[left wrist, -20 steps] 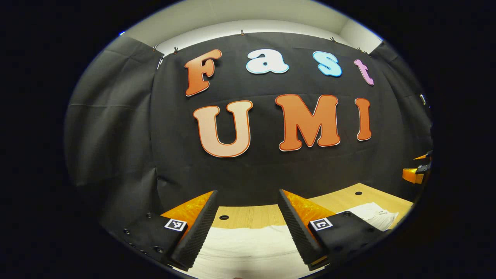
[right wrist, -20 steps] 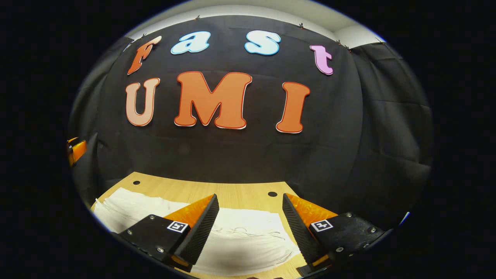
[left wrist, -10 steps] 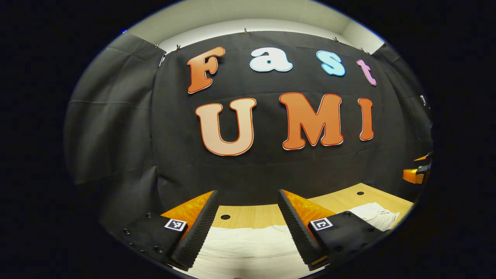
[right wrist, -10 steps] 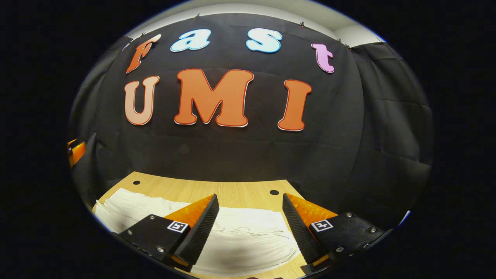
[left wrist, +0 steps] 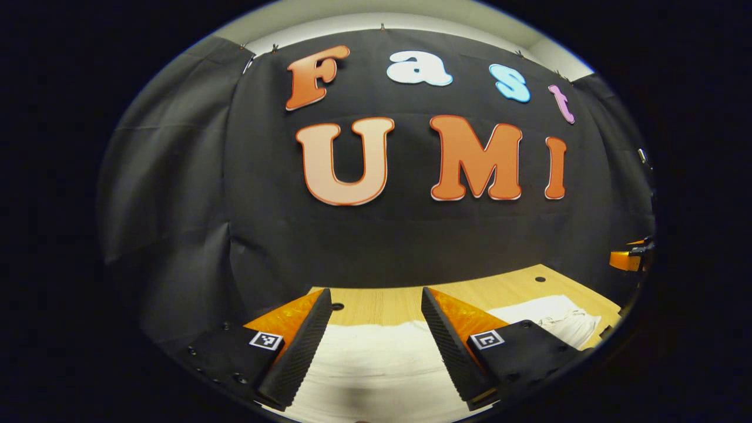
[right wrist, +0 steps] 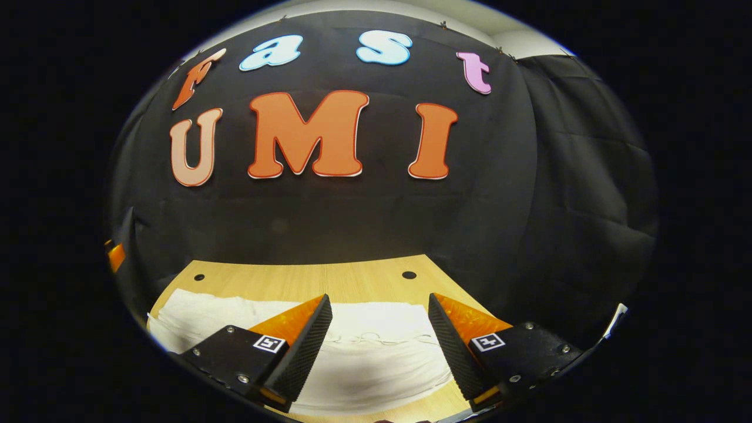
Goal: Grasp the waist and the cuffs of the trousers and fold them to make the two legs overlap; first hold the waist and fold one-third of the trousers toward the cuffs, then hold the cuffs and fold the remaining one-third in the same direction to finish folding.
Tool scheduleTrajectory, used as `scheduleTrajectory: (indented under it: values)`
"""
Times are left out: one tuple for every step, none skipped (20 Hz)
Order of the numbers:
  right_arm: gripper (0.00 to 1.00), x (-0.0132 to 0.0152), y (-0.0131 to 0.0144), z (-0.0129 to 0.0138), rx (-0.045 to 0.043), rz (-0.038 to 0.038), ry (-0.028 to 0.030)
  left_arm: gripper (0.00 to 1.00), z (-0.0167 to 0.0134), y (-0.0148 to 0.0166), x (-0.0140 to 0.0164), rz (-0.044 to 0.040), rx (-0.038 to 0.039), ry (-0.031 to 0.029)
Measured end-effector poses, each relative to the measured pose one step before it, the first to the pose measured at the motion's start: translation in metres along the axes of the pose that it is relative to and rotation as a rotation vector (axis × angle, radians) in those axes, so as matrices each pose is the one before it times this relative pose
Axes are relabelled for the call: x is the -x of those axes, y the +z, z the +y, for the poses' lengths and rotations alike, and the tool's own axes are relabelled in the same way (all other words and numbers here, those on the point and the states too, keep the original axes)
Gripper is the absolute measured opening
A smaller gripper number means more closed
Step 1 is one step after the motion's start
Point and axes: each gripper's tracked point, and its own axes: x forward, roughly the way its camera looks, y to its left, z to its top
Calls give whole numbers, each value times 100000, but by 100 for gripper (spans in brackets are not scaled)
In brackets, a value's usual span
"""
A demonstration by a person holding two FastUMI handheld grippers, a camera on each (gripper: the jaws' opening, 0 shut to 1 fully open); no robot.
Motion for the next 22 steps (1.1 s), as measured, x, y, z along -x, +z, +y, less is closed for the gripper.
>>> scheduleTrajectory:
  values:
    - [99,-370,-732,-423,-60,2886,-71,100,356,-1171,-235,4387,1640,774]
    - [99,-476,-669,-357,-374,2033,781,100,302,-1541,-437,4436,2330,404]
    - [99,-700,-937,-529,-977,3627,40,100,252,-1838,-573,5941,2411,256]
    - [99,-728,-1437,-586,-2072,6562,518,100,91,-2200,-264,7373,3255,358]
    - [99,-836,-1088,-35,-3041,5162,1308,100,460,-1990,-378,7634,3820,2037]
    - [99,-1160,-1083,-456,-3236,4172,1460,100,684,-2074,-615,5256,3645,2221]
    - [99,-859,-802,-362,-3170,4129,955,100,689,-1427,-590,5677,2940,2400]
    - [99,-640,-665,-677,-2847,3407,224,100,629,-1497,-411,4862,2735,1770]
    - [99,-574,-522,-538,-2254,3068,-38,99,613,-995,-112,4109,2911,1129]
    - [99,-602,-636,-683,-1716,3253,-609,100,474,-1002,-251,4265,2978,1211]
    - [99,-399,-918,-829,-1256,3419,-1027,98,684,-1158,-222,4948,3254,1671]
    - [98,-438,-783,-901,-1250,3288,-931,99,1036,-1077,-155,3781,3286,1310]
    - [98,-410,-855,-1136,-1525,3016,-1020,99,764,-711,-182,3396,3514,494]
    - [98,-453,-635,-684,-1900,3321,-781,100,584,-847,-211,3602,3870,519]
    - [98,-435,-548,-638,-2188,3235,-628,99,643,-758,68,3227,4282,-120]
    - [98,-409,-614,-582,-2231,3000,-238,99,810,-795,140,3170,4447,-462]
    - [98,-512,-577,-656,-2169,2544,-487,100,833,-714,-1,2627,4704,29]
    - [98,-686,-493,-597,-2548,2073,-415,100,804,-798,-435,2872,4649,223]
    - [96,-483,-673,-423,-2681,2576,-25,99,810,-730,-277,2439,4376,236]
    - [96,-401,-473,-359,-3228,2135,-210,100,830,-718,-43,1994,4121,218]
    - [96,-263,-440,-390,-2542,2048,-89,100,857,-541,-17,2084,3711,-352]
    - [95,-253,-362,-339,-1763,1610,-185,100,888,-453,-26,1615,3675,5]
